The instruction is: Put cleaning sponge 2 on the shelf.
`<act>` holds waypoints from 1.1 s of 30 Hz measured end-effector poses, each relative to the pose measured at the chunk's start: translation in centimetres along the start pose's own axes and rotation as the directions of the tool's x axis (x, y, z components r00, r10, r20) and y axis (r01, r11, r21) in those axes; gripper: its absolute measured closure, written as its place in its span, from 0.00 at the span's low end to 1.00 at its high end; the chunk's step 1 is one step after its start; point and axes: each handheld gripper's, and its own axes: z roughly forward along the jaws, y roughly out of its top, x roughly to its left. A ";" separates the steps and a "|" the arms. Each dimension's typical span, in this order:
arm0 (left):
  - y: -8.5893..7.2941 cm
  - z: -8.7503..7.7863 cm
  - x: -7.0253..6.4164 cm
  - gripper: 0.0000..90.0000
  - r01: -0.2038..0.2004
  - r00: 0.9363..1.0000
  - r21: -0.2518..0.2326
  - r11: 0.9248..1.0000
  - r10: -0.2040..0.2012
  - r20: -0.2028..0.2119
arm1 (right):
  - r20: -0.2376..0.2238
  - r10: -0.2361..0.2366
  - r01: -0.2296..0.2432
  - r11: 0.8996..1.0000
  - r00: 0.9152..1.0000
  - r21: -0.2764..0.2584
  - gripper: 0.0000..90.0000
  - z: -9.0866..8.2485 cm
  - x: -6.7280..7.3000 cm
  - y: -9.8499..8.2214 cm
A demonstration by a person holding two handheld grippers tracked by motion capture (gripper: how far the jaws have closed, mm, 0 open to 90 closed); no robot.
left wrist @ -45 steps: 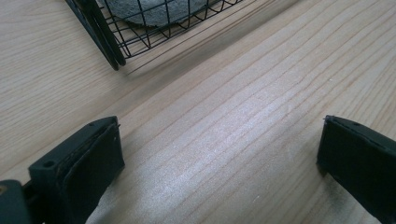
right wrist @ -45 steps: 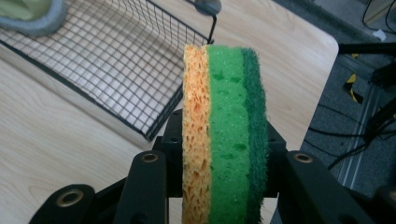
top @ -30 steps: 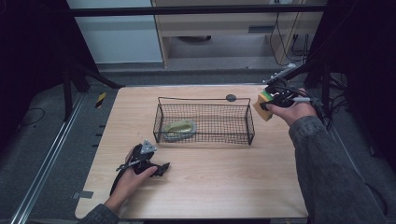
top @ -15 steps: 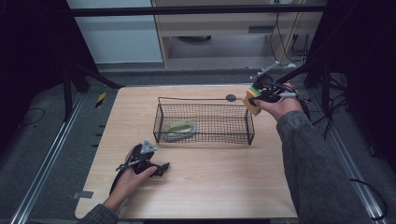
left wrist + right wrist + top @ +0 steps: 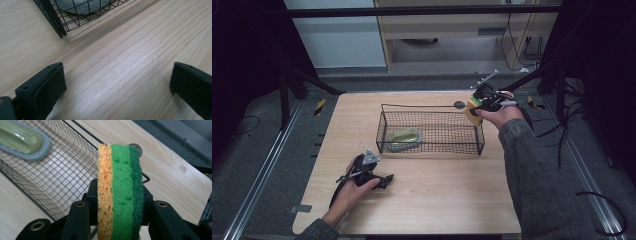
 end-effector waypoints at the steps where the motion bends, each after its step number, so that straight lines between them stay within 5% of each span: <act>1: 0.0 0.0 0.0 0.00 -0.001 1.000 -0.001 1.000 0.001 0.001 | -0.004 0.004 -0.004 1.000 1.000 -0.008 0.72 0.3 -0.1 0.0; 10: 0.0 0.1 0.0 0.00 0.001 1.000 -0.005 1.000 -0.001 0.002 | -0.033 0.025 -0.025 1.000 0.999 0.006 0.72 2.7 -0.4 -0.9; 33: 0.0 0.1 0.0 0.00 0.000 1.000 -0.005 1.000 0.000 0.002 | -0.026 0.071 -0.070 0.997 0.997 0.036 0.72 5.5 -0.4 -2.5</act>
